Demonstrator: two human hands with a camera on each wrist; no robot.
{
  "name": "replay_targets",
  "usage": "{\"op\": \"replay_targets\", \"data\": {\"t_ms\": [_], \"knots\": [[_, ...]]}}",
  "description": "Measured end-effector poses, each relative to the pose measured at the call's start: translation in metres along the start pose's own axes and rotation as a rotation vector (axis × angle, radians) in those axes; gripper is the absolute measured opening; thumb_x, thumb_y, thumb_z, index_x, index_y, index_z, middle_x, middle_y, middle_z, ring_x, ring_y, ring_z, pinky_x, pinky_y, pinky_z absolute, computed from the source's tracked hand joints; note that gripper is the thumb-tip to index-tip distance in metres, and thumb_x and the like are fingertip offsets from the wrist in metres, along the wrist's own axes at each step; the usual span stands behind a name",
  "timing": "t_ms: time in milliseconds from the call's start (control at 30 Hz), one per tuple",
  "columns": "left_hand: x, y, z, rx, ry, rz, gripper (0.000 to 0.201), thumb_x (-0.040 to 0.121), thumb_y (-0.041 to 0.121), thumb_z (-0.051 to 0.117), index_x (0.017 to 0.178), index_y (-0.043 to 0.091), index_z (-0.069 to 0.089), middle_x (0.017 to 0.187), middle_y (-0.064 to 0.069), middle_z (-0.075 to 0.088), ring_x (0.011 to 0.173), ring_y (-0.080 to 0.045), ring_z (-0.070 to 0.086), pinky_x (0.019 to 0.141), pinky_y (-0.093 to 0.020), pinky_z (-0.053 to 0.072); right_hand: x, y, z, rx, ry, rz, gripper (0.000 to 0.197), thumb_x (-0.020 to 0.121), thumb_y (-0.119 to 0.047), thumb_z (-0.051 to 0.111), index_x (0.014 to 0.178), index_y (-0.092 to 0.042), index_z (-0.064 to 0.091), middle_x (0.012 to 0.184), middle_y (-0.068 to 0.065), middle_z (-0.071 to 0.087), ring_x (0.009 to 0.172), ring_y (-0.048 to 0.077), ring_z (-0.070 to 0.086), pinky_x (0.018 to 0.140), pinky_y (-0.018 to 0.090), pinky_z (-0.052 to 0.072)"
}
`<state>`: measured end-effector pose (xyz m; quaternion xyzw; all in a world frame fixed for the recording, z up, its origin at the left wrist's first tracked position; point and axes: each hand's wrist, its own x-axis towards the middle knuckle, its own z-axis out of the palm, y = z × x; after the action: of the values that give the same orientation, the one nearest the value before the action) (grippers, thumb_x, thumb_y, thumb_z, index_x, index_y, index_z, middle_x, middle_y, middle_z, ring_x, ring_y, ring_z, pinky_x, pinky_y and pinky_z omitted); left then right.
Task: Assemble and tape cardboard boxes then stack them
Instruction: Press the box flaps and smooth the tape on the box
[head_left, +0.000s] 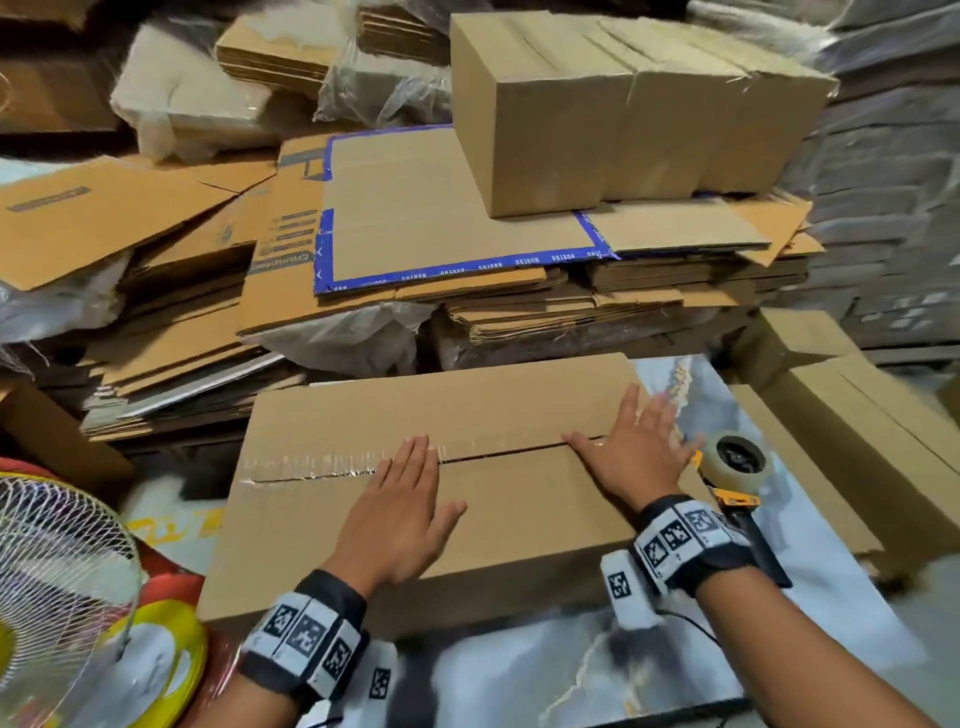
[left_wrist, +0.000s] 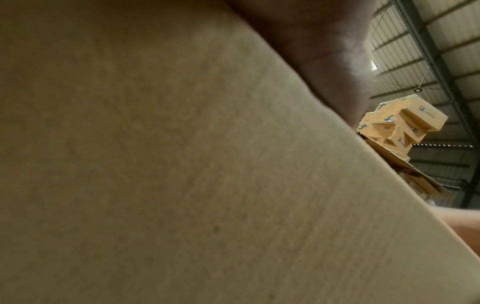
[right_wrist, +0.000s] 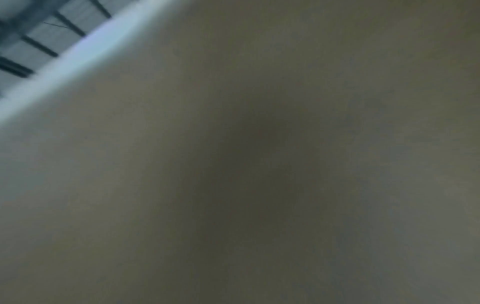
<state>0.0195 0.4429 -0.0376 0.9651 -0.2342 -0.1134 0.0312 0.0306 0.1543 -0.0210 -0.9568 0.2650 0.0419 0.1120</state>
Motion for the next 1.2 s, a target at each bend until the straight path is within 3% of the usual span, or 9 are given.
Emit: {"op": "replay_targets", "data": {"t_ms": [100,233,467,667,767,900,1000,1133,1200], "knots": [[0.002,0.000,0.000,-0.009,0.012,0.014,0.097,0.084,0.074,-0.017,0.158,0.012,-0.011,0.164,-0.005,-0.021,0.150,-0.016,-0.023,0.122,-0.033,-0.012,0.022,0.043,-0.011,0.259,-0.010,0.149,0.127,0.075,-0.084,0.058,0.161,-0.012,-0.003,0.166,0.023,0.013,0.152,0.039,0.017,0.117,0.060,0.025],[0.007,0.012,0.000,-0.023,-0.026,-0.009,0.114,0.072,0.082,-0.026,0.156,0.007,-0.013,0.158,-0.010,-0.028,0.151,-0.023,-0.024,0.122,-0.035,-0.012,0.039,0.057,-0.004,0.400,-0.068,0.160,0.107,0.054,-0.094,0.046,0.120,-0.012,0.063,0.120,0.014,0.069,0.107,0.038,0.063,0.094,0.051,0.052],[0.028,0.064,-0.001,-0.016,-0.067,0.048,0.103,0.082,0.080,-0.012,0.154,0.007,-0.018,0.158,-0.013,-0.029,0.152,-0.026,-0.023,0.124,-0.037,-0.011,0.047,0.072,-0.011,0.429,-0.102,-0.039,0.056,0.106,-0.046,0.036,0.117,0.000,0.066,0.123,0.026,0.064,0.112,0.041,0.059,0.099,0.046,0.047],[0.055,0.111,-0.003,-0.019,-0.077,0.031,0.096,0.094,0.074,0.007,0.157,0.005,-0.014,0.162,-0.017,-0.026,0.152,-0.028,-0.024,0.122,-0.039,-0.013,0.045,0.082,-0.014,0.520,-0.133,-0.102,0.056,0.112,-0.032,0.025,0.114,0.007,0.066,0.123,0.027,0.064,0.115,0.040,0.058,0.099,0.041,0.043],[0.063,0.124,-0.005,-0.011,-0.082,0.036,0.096,0.094,0.073,0.006,0.158,0.004,-0.013,0.162,-0.014,-0.027,0.152,-0.027,-0.025,0.124,-0.040,-0.012,0.049,0.091,-0.017,0.538,-0.184,-0.197,0.057,0.111,-0.034,0.031,0.093,0.003,0.070,0.101,0.022,0.070,0.098,0.036,0.064,0.087,0.040,0.047],[0.073,0.148,-0.004,-0.034,-0.070,-0.011,0.098,0.094,0.075,0.009,0.158,0.003,-0.011,0.162,-0.015,-0.026,0.152,-0.027,-0.025,0.124,-0.039,-0.011,0.051,0.110,-0.030,0.755,-0.363,-0.241,0.056,0.108,-0.033,0.045,0.056,-0.015,0.053,0.049,-0.009,0.054,0.045,0.003,0.050,0.050,0.022,0.038],[0.078,0.163,-0.003,-0.043,-0.063,-0.063,0.099,0.095,0.076,0.010,0.158,0.002,-0.011,0.163,-0.017,-0.025,0.152,-0.028,-0.025,0.125,-0.040,-0.011,0.061,0.123,-0.030,0.900,-0.500,-0.279,0.058,0.105,-0.023,0.055,0.047,-0.020,0.056,0.046,-0.015,0.051,0.043,-0.004,0.048,0.047,0.011,0.038],[0.081,0.165,-0.001,-0.027,-0.062,-0.071,0.106,0.086,0.081,0.001,0.158,0.003,-0.011,0.163,-0.015,-0.025,0.152,-0.026,-0.025,0.126,-0.041,-0.008,0.092,0.127,-0.023,0.921,-0.466,-0.270,0.027,0.088,-0.035,0.078,0.073,-0.014,0.074,0.070,-0.009,0.069,0.061,0.004,0.064,0.058,0.020,0.052],[0.080,0.165,0.000,-0.029,-0.047,-0.064,0.102,0.091,0.079,0.007,0.159,0.004,-0.011,0.163,-0.014,-0.024,0.152,-0.024,-0.025,0.125,-0.039,-0.011,0.109,0.120,-0.013,0.948,-0.431,-0.221,0.042,0.079,-0.045,0.084,0.102,-0.012,0.074,0.096,0.003,0.075,0.080,0.018,0.074,0.068,0.031,0.062]]}}
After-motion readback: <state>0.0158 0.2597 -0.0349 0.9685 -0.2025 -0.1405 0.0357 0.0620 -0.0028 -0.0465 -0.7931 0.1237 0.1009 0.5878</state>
